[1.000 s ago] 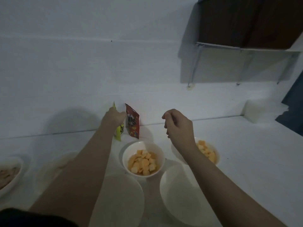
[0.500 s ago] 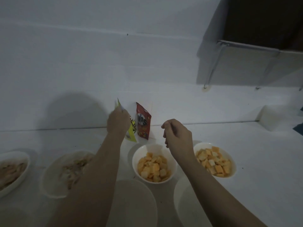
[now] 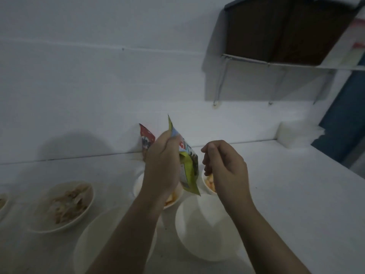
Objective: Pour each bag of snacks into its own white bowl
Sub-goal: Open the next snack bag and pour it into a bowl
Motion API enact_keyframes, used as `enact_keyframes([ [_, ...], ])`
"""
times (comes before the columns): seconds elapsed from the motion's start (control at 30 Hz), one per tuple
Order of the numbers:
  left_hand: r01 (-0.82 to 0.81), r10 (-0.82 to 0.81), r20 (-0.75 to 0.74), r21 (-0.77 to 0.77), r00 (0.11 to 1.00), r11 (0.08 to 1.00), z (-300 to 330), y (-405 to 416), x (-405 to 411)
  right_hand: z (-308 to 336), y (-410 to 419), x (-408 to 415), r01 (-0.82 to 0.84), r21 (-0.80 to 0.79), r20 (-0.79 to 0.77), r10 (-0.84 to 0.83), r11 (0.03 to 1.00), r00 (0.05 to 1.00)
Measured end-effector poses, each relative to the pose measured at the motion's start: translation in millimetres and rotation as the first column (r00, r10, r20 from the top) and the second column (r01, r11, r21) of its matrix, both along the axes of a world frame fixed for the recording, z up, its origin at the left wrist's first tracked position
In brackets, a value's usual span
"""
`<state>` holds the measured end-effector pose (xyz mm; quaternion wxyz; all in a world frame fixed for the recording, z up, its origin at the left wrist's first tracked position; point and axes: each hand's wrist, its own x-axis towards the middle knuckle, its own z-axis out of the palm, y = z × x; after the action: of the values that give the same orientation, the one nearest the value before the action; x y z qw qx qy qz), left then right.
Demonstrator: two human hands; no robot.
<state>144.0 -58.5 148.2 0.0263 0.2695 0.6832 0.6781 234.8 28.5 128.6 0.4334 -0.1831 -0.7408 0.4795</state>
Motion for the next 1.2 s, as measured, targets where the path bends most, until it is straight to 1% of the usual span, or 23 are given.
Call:
enact_keyframes([
  [0.07, 0.138, -0.14, 0.12, 0.026, 0.983, 0.99, -2, 19, 28, 3, 13, 25, 0.041, -0.024, 0.001, -0.041, 0.999, 0.999],
  [0.1, 0.194, -0.197, 0.141, 0.036, 0.97, 0.98, -7, 30, 39, 4, 21, 38, 0.066, -0.038, 0.004, -0.066, 0.997, 0.998],
  [0.2, 0.312, -0.311, 0.119, 0.008, 0.943, 0.95, -14, 64, 72, 0, 47, 77, 0.144, -0.078, 0.051, -0.14, 0.986, 0.989],
  [0.3, 0.396, -0.39, 0.096, -0.056, 0.916, 0.917, -21, 92, 103, -6, 72, 117, 0.188, -0.149, 0.125, -0.17, 0.971, 0.977],
  [0.37, 0.455, -0.451, 0.064, -0.133, 0.89, 0.881, -26, 111, 126, -11, 89, 146, 0.238, -0.206, 0.17, -0.205, 0.949, 0.964],
  [0.43, 0.499, -0.497, 0.063, -0.198, 0.865, 0.844, -34, 126, 145, -19, 103, 168, 0.286, -0.241, 0.244, -0.227, 0.928, 0.943],
  [0.5, 0.511, -0.515, 0.052, -0.242, 0.856, 0.825, -43, 139, 162, -28, 114, 186, 0.308, -0.252, 0.342, -0.213, 0.917, 0.915],
  [0.57, 0.511, -0.524, 0.04, -0.295, 0.851, 0.807, -52, 148, 177, -38, 121, 198, 0.308, -0.284, 0.405, -0.177, 0.908, 0.897],
  [0.67, 0.523, -0.555, 0.03, -0.384, 0.831, 0.761, -66, 154, 191, -52, 127, 211, 0.268, -0.395, 0.394, -0.101, 0.879, 0.913],
  [0.77, 0.57, -0.628, 0.041, -0.471, 0.777, 0.673, -78, 154, 198, -64, 130, 221, 0.221, -0.462, 0.364, -0.044, 0.859, 0.93],
  [0.8, 0.596, -0.644, 0.072, -0.466, 0.762, 0.654, -80, 154, 197, -65, 131, 222, 0.216, -0.467, 0.359, -0.04, 0.858, 0.933],
  [0.87, 0.657, -0.653, 0.179, -0.419, 0.736, 0.627, -83, 155, 194, -66, 134, 224, 0.215, -0.463, 0.362, -0.038, 0.86, 0.932],
  [0.93, 0.687, -0.637, 0.267, -0.37, 0.723, 0.625, -83, 158, 188, -65, 137, 226, 0.203, -0.453, 0.372, -0.023, 0.868, 0.928],
  [1.1, 0.713, -0.644, 0.307, -0.34, 0.7, 0.613, -82, 174, 176, -62, 142, 223, 0.168, -0.423, 0.358, -0.006, 0.891, 0.934],
  [1.2, 0.768, -0.663, 0.389, -0.285, 0.64, 0.574, -83, 176, 172, -63, 143, 222, 0.148, -0.423, 0.35, 0.011, 0.894, 0.937],
])
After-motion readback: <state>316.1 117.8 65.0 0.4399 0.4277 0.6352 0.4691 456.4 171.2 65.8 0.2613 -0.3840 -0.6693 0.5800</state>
